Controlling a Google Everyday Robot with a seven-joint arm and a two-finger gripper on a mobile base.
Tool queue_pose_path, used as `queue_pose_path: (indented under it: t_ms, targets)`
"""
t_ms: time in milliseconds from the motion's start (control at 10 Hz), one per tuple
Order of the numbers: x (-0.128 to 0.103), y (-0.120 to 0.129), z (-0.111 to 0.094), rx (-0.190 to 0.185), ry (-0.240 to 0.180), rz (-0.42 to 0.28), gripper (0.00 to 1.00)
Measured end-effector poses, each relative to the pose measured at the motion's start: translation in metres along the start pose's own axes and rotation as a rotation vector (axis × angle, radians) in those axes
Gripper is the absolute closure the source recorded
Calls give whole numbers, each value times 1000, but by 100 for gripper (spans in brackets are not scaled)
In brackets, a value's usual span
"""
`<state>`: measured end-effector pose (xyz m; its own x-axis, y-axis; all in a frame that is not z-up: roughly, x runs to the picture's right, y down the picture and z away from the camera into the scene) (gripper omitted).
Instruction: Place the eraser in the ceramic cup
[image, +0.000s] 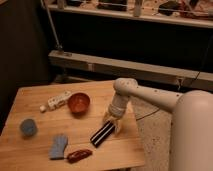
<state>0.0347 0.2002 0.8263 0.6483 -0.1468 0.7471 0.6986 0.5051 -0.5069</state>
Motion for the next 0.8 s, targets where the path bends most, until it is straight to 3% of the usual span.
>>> queue_pose_path:
  t_ms: [800]
  targets:
    - [1,-3,9,-39,-24,3,35]
